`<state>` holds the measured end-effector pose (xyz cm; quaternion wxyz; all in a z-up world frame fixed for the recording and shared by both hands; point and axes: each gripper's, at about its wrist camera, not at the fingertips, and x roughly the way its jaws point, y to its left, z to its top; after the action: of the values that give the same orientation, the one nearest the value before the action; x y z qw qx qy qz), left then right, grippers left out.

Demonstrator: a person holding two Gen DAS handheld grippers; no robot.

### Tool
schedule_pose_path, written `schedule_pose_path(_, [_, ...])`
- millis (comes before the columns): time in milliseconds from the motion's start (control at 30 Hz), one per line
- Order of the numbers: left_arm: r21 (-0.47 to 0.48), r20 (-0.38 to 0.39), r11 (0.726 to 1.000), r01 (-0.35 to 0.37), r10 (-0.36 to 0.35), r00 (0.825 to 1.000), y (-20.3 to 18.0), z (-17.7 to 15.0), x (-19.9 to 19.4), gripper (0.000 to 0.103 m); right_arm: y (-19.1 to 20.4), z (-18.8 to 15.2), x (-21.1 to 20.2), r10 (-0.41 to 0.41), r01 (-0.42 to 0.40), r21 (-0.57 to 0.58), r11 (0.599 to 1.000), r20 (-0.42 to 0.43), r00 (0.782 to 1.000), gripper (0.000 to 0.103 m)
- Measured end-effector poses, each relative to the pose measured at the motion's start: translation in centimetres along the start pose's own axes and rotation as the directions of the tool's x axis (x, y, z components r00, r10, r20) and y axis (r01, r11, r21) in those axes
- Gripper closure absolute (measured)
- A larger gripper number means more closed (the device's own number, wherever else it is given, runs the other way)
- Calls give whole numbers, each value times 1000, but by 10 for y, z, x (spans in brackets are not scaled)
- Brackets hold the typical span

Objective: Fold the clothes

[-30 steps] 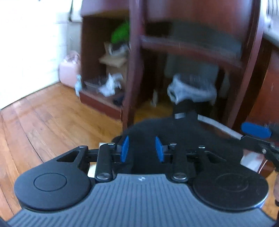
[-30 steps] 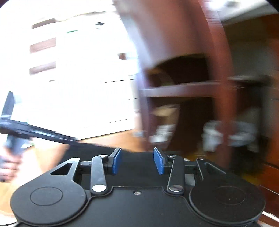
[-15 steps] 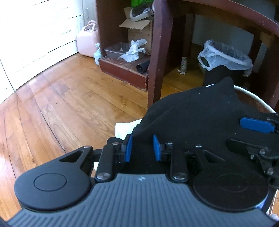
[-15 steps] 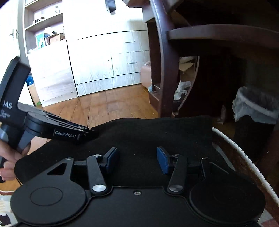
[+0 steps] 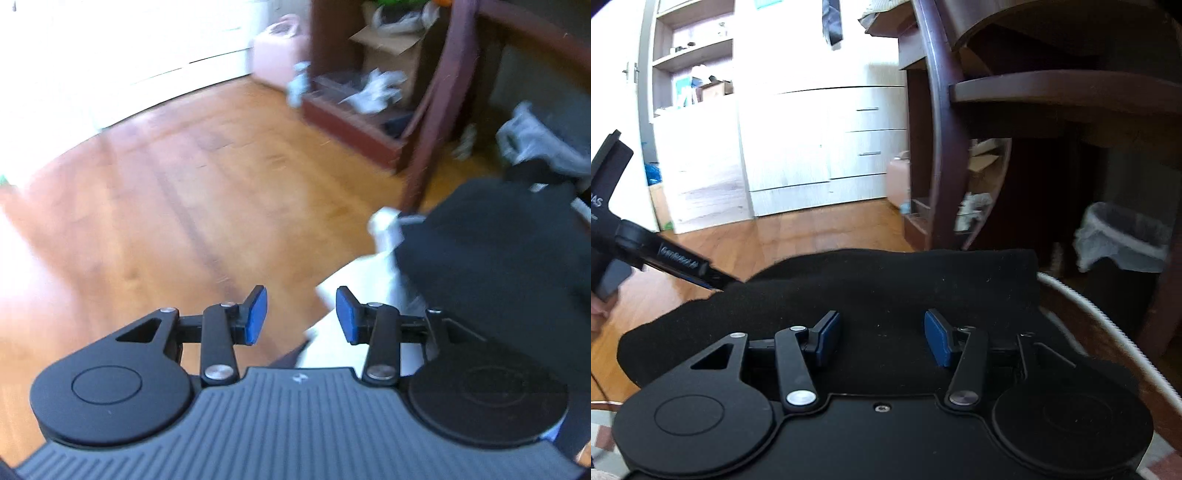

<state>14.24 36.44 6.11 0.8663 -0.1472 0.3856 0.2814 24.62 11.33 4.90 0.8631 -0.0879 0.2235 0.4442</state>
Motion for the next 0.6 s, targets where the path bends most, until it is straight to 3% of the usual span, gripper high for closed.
schedule_pose_path(67, [-28, 52, 999, 42, -41, 998, 10, -6, -34, 47, 10, -1, -37, -7, 6, 11, 1000, 36, 999, 38])
schedule_pose_path(100, [-23, 84, 996, 85, -83, 993, 16, -12, -52, 25, 13, -6, -57, 26, -27, 14, 1000, 58, 998, 22])
schedule_pose_path(133, [-9, 102, 993, 117, -116, 988, 18, -18, -67, 12, 17, -11, -76, 63, -65, 17, 998, 80, 995, 11])
schedule_pose_path(267, [82, 97, 985, 152, -159, 982, 3, -45, -105, 10, 31, -25, -115, 44, -46, 46, 998, 39, 998, 11])
schedule_pose_path(367, [81, 61, 979, 189, -194, 979, -9, -64, -120, 4, 36, -29, -125, -13, 15, 61, 998, -42, 999, 11])
schedule_pose_path(533, [75, -20, 972, 224, -223, 975, -28, -80, -129, 0, 30, -33, -137, -84, 117, 153, 981, -207, 975, 11])
schedule_pose_path(600, [86, -34, 974, 212, -209, 977, -36, -83, -135, 0, 33, -34, -147, -106, 136, 135, 981, -209, 972, 11])
